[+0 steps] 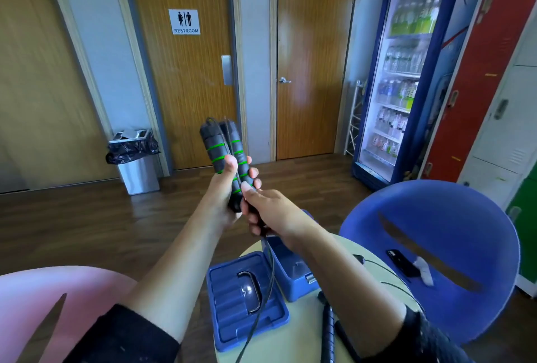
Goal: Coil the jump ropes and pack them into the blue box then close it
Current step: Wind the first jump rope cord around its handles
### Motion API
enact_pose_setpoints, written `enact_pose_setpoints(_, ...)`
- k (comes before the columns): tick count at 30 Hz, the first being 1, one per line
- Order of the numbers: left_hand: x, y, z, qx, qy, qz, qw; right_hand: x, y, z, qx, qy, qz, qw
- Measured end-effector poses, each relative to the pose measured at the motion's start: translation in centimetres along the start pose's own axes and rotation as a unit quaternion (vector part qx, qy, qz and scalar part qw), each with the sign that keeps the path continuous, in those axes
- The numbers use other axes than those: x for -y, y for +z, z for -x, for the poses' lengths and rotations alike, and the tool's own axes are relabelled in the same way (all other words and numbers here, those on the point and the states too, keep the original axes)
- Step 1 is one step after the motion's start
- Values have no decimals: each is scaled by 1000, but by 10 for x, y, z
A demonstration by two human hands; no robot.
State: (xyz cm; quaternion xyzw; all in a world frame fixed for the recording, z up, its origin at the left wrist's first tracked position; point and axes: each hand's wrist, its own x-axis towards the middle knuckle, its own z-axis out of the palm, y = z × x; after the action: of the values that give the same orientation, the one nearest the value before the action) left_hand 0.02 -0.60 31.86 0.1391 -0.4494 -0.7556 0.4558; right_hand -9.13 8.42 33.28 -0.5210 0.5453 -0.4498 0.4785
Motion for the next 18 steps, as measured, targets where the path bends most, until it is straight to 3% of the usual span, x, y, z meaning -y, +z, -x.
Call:
enact_pose_setpoints(7, -1, 13, 1, -29, -10, 8, 999, -10, 1, -1, 14, 49, -29, 998)
enact_pose_setpoints(13, -5, 17, 4, -27, -23, -11, 999, -25, -1, -6, 10, 6, -10, 1000)
enact_pose_setpoints(18, -20, 12, 5, 7, -20, -13, 1000, -75, -8, -11, 181, 40, 28, 982)
